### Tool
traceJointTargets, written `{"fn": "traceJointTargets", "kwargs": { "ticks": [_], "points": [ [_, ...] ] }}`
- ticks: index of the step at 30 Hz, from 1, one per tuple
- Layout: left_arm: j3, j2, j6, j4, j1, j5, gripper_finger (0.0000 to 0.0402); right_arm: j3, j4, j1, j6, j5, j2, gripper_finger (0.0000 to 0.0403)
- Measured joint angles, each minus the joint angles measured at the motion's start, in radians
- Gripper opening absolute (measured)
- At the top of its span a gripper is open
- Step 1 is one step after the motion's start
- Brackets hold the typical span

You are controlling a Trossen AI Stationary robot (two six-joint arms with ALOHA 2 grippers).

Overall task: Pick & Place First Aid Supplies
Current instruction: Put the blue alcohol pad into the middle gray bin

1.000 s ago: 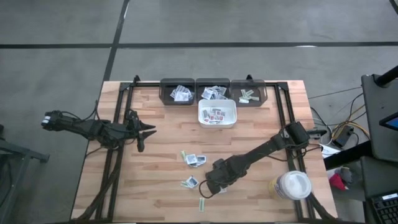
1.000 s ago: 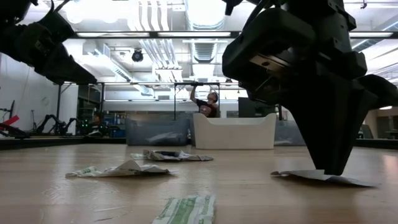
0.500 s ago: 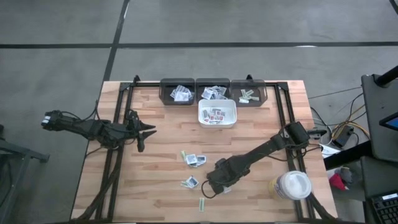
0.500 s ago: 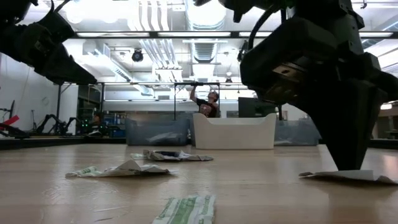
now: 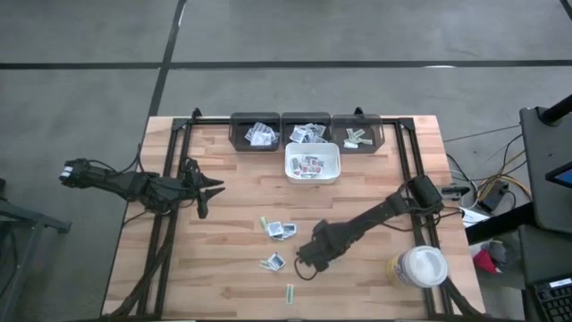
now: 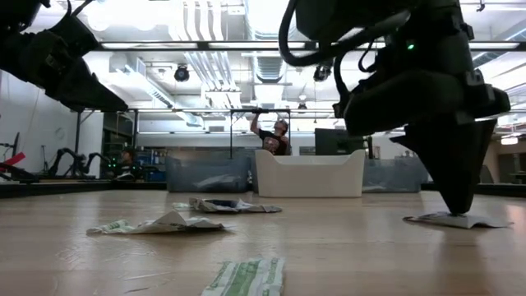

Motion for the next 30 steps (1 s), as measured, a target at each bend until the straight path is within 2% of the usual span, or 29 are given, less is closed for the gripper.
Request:
{"fn": "traceJointTargets", "kwargs": {
  "ticks": [10, 22, 30],
  "points": [
    [0.0, 0.0, 0.0, 0.0, 0.0, 0.0, 0.0094, 0.002, 0.003, -0.001, -0.041, -0.006, -0.003, 0.0014],
    [0.0, 0.0, 0.0, 0.0, 0.0, 0.0, 0.0094, 0.004, 0.006, -0.001, -0.019, -0.028, -0.005, 0.0076],
    [0.0, 0.0, 0.0, -0.001, 0.0, 0.0, 0.0094, -0.002, 0.019, -0.001, 0.016, -0.035, -0.007, 0.0098]
  ]
}}
